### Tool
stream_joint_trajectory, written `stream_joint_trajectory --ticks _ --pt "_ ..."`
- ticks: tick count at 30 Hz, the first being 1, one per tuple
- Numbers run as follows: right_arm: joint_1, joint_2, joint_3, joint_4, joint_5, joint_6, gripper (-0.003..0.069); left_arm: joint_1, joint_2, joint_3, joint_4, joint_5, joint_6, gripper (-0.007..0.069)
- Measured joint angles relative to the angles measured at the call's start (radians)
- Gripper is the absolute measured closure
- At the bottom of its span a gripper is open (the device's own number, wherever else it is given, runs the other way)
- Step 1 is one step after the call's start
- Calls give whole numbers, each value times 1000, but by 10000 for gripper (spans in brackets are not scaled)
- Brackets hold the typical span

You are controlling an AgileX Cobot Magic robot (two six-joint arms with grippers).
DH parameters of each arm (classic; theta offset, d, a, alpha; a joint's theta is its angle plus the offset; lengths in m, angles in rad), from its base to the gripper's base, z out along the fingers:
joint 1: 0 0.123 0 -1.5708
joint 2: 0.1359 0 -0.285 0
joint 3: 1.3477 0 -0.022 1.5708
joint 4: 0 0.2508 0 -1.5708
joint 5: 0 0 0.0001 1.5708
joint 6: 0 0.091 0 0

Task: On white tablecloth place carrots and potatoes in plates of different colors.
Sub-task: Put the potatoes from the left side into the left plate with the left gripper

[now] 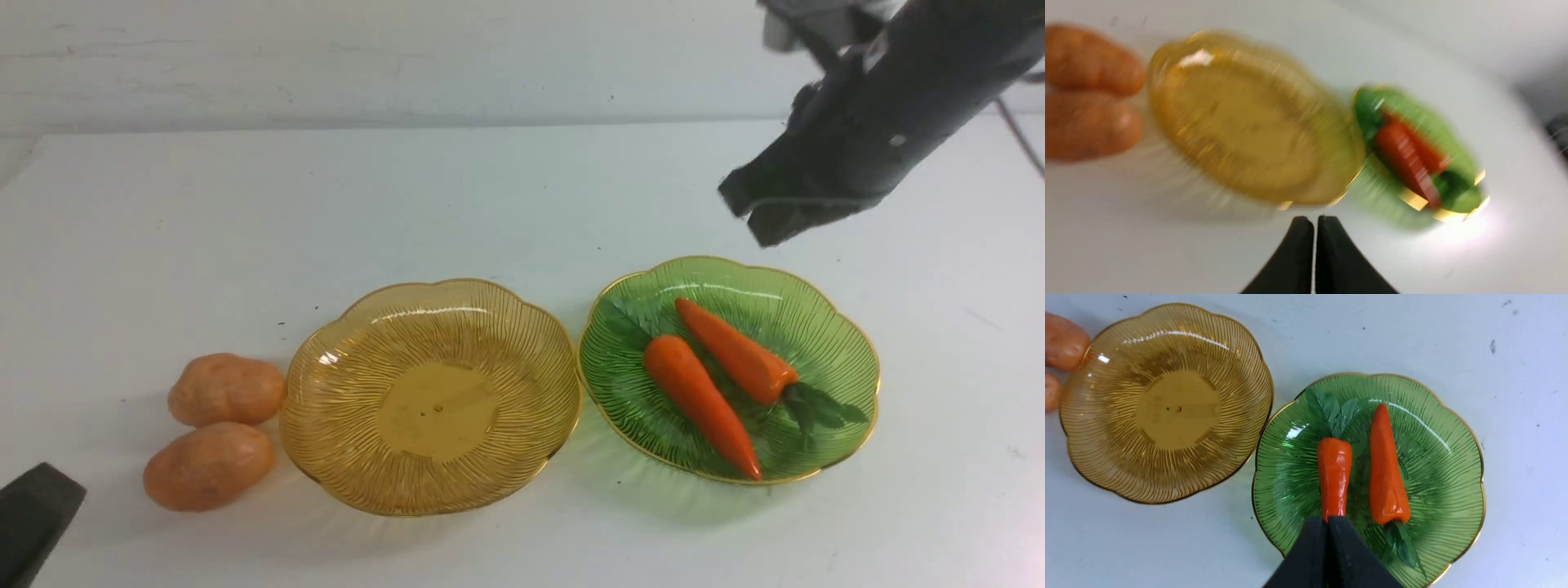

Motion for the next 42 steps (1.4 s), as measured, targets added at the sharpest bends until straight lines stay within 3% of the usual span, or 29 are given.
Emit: stream_joint_trajectory --ticks 3,6,12,19,31,35,42 --pt "0 -61 58 -1 6 0 674 0 165 -109 148 104 26 627" --pt "0 -117 126 -1 9 -1 674 0 311 -205 207 172 62 627" --pt "0 -168 238 -7 14 -8 674 0 537 -314 165 211 155 574" --pt "0 -172 306 -28 14 -27 674 0 740 -370 116 210 214 366" --pt "0 -172 310 -39 13 -27 674 0 774 -382 205 74 341 16" --pt "0 -172 310 -35 13 -27 674 -3 791 -382 209 26 444 -43" --pt "0 -172 310 -32 13 -27 674 -4 860 -381 209 -64 588 -55"
